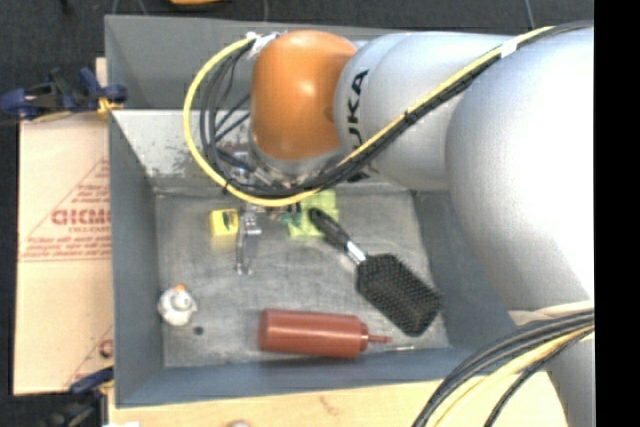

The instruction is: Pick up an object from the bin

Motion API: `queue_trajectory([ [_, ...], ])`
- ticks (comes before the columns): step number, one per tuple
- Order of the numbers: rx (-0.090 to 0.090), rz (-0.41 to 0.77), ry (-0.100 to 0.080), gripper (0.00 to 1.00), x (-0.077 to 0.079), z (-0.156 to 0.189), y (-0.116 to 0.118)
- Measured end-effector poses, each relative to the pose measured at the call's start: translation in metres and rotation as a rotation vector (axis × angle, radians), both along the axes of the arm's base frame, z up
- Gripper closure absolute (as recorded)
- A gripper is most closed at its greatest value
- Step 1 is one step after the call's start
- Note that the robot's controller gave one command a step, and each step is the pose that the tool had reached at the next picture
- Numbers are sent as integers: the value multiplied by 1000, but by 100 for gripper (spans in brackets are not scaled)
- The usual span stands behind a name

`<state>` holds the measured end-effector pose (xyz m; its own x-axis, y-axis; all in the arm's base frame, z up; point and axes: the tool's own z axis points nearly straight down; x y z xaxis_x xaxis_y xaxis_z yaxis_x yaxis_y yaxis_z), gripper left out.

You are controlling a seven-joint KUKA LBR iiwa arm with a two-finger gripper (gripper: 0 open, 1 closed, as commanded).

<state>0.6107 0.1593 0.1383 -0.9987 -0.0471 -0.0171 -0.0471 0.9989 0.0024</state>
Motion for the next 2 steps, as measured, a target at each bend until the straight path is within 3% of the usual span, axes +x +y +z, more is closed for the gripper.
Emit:
queue_trajectory([
  [1, -2, 17, 4, 0, 9, -16, 0],
  [2, -6, 275, 9, 0, -13, -43, 7],
])
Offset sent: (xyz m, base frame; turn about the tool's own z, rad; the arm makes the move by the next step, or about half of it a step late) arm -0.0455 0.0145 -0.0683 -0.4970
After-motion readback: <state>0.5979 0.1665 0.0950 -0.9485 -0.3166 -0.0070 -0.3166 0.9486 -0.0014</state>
